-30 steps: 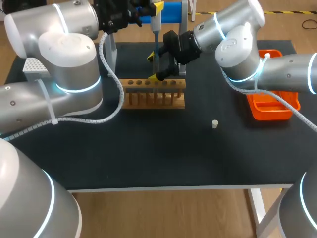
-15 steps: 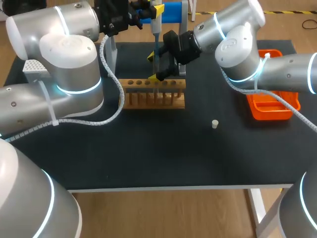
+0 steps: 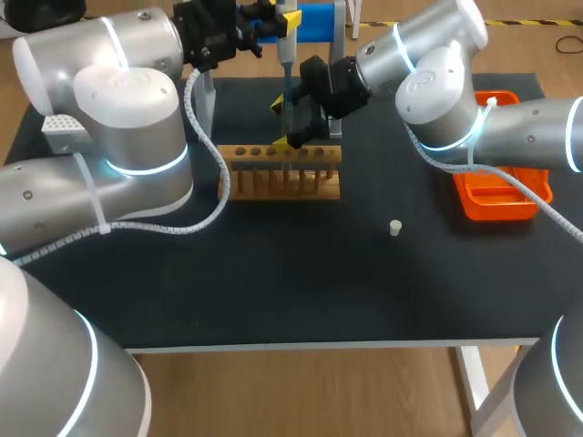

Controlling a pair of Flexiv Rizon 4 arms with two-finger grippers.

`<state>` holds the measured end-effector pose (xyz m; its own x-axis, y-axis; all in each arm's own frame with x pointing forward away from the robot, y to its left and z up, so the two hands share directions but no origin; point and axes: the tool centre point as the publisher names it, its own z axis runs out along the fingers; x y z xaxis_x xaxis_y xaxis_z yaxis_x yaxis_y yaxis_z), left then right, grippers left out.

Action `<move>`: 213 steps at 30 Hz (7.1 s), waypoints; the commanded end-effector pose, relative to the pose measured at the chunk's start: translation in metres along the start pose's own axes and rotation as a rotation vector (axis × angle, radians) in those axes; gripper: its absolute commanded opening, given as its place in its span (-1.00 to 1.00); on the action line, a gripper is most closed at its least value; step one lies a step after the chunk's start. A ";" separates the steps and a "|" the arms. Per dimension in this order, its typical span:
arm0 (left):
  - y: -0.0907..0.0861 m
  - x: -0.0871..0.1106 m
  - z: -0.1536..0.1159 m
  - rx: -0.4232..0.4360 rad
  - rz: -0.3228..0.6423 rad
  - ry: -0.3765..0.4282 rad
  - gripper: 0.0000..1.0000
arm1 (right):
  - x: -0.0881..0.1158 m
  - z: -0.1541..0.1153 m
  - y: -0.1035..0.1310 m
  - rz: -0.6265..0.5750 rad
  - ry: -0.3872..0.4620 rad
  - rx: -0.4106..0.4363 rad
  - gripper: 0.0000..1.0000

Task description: Invert the test tube, pick up the pipette, mount the tip to pipette, aspirate from beaker and dispense into the tube, eject the tip, return the pipette, and cap with the stopper.

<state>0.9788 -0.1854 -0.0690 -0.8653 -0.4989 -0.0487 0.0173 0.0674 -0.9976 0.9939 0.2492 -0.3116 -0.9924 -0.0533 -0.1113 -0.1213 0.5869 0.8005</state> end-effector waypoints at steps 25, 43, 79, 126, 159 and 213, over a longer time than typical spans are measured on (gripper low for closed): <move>0.010 0.004 0.001 0.008 0.017 -0.002 -1.00 | 0.000 -0.001 0.001 0.000 0.003 0.003 1.00; 0.014 0.003 0.003 0.007 0.009 -0.001 -1.00 | 0.000 -0.001 0.001 0.000 0.003 0.003 1.00; 0.014 0.003 0.003 0.003 0.010 -0.002 -1.00 | 0.051 -0.097 -0.013 -0.021 -0.115 -0.045 1.00; 0.014 0.003 0.003 0.003 0.010 -0.002 -1.00 | 0.008 -0.258 0.152 0.049 -0.009 -0.557 1.00; 0.014 0.003 0.003 0.003 0.010 -0.002 -1.00 | -0.018 -0.230 0.223 0.106 0.087 -0.586 -1.00; 0.014 0.003 0.003 0.003 0.010 -0.002 -1.00 | -0.010 -0.179 0.242 0.107 0.173 -0.567 -1.00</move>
<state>0.9779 -0.1868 -0.0822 -0.8658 -0.4971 -0.0575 0.0214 0.0779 -0.9967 0.9688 0.2463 -0.0093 -0.9837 -0.1740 0.0460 0.0330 0.0768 0.9965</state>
